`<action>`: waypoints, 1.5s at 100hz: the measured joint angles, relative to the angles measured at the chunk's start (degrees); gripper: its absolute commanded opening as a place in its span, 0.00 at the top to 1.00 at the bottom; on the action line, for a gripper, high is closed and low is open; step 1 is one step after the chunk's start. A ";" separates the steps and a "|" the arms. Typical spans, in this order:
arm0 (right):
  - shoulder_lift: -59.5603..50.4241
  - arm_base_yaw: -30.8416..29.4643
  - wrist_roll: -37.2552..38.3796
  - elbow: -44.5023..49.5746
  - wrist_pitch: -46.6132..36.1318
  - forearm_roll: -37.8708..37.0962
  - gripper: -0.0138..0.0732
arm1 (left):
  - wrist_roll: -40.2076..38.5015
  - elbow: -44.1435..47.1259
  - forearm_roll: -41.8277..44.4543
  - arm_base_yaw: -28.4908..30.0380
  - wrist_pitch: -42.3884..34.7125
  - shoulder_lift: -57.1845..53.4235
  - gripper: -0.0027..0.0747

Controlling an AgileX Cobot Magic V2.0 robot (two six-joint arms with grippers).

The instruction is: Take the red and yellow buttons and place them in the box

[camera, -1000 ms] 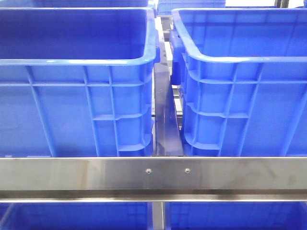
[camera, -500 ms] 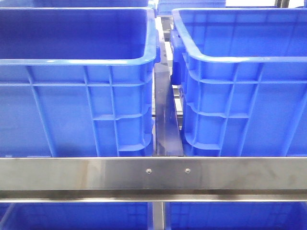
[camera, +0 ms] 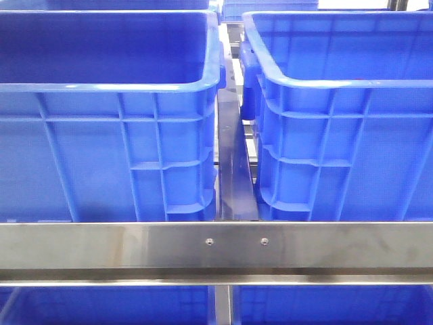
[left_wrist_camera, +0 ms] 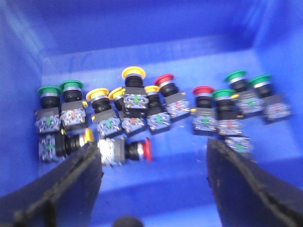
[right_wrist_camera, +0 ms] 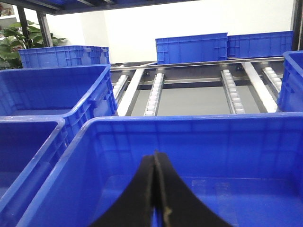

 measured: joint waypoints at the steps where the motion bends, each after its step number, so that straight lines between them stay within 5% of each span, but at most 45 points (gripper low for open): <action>1: 0.00 0.00 0.00 0.00 0.00 0.00 0.97 | 0.00 -0.39 0.34 0.00 -0.20 0.87 0.38; 59: 0.00 0.00 0.00 0.00 0.00 0.00 0.97 | 0.00 -7.88 3.41 0.00 -6.04 25.84 0.38; 114: 0.00 0.00 0.00 0.00 0.00 0.00 0.97 | 0.00 -8.05 3.41 0.26 -8.46 27.89 0.38; 150: 0.00 0.00 0.00 0.00 0.00 0.00 0.97 | -0.31 -9.64 2.46 6.31 -9.84 29.57 0.38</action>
